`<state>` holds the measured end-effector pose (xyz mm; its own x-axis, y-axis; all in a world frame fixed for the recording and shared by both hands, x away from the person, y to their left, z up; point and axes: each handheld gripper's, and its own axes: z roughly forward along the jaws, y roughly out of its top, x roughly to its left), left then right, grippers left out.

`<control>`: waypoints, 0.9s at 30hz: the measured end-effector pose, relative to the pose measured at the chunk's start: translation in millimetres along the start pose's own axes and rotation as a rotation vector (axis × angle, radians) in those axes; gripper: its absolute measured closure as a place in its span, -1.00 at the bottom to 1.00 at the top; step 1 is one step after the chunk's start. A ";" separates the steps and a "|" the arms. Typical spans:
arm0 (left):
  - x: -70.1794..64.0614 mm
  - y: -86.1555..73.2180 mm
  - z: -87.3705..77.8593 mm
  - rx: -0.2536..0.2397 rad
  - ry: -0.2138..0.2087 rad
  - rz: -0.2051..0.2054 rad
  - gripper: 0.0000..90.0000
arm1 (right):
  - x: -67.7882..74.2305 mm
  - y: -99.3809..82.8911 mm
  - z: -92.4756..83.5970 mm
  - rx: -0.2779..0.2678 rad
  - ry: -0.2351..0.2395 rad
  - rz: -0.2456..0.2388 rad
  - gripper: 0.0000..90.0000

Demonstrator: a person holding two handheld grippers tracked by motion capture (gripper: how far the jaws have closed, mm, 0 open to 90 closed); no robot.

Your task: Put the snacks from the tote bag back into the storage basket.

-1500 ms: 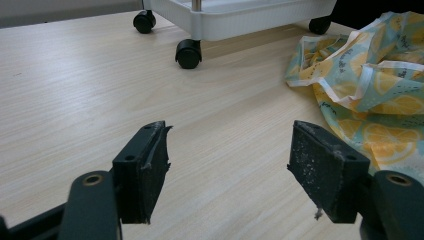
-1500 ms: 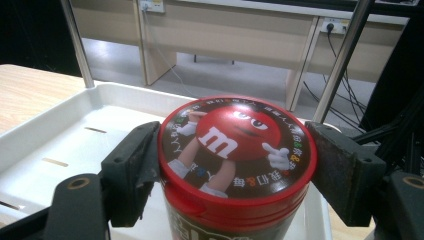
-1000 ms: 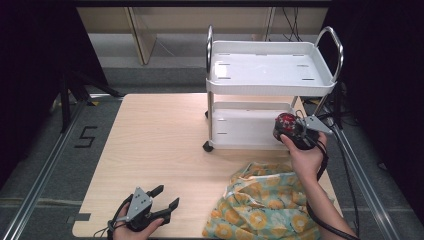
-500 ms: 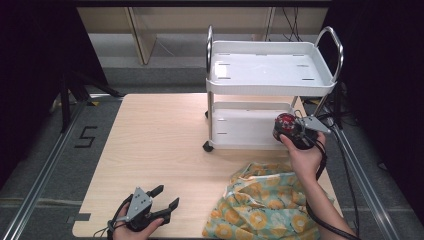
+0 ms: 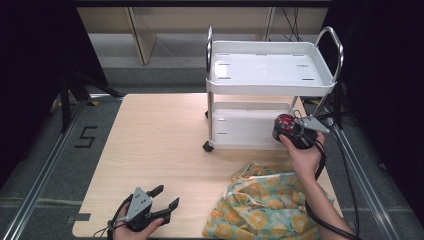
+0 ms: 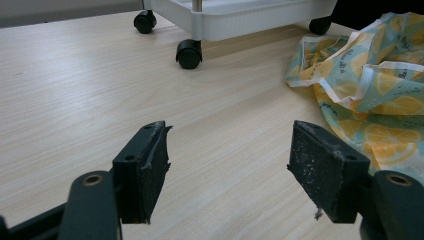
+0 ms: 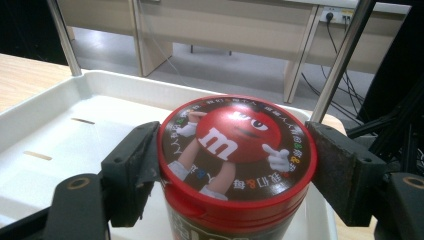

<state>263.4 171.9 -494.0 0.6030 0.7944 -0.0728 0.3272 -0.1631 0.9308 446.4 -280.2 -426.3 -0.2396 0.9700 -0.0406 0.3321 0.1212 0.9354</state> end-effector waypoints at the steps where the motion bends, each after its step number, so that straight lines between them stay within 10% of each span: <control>1: -0.1 0.1 -0.3 0.004 0.004 0.000 -0.30 | 0.0 -0.2 0.3 0.001 0.000 0.000 -0.42; 27: -1.7 -0.3 -0.6 0.007 0.012 -0.024 -0.30 | 0.5 -4.2 8.4 0.012 0.003 -0.013 -0.42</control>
<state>261.8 170.9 -494.0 0.5858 0.8053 -0.0910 0.3472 -0.1479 0.9261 452.6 -278.4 -433.2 -0.2465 0.9677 -0.0520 0.3397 0.1366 0.9306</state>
